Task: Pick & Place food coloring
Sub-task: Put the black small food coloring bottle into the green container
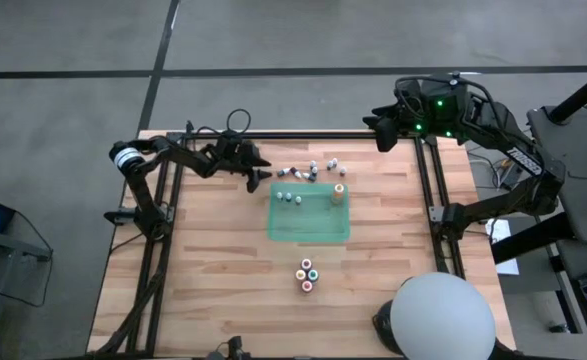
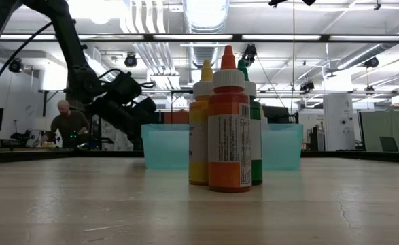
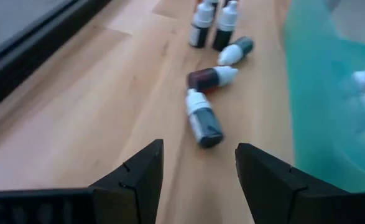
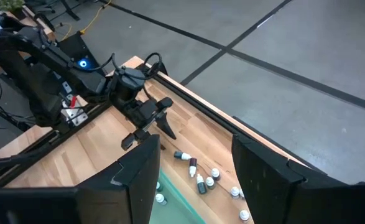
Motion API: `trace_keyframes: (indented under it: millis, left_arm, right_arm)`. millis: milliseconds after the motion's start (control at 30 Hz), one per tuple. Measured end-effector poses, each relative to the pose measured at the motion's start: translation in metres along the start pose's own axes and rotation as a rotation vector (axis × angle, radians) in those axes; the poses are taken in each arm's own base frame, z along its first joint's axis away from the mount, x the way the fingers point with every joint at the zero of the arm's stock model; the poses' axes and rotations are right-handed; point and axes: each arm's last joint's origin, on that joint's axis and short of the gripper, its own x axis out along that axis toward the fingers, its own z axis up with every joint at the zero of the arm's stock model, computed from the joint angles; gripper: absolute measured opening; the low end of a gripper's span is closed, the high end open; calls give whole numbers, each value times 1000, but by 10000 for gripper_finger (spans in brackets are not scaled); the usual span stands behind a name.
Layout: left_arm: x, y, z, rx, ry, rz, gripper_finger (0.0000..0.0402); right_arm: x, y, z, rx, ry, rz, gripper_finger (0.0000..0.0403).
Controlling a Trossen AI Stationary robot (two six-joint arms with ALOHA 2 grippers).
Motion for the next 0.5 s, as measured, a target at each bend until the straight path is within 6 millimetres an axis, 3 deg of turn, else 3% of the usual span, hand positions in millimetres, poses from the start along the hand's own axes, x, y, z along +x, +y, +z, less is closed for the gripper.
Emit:
trace_keyframes:
  millis: [233,500]
  left_arm:
    - [3,1,9,30,-17,5,172]
    - [10,2,17,69,159,5,172]
  right_arm:
    - [0,0,0,-1,4,-1,190]
    - [0,0,0,-2,4,-2,190]
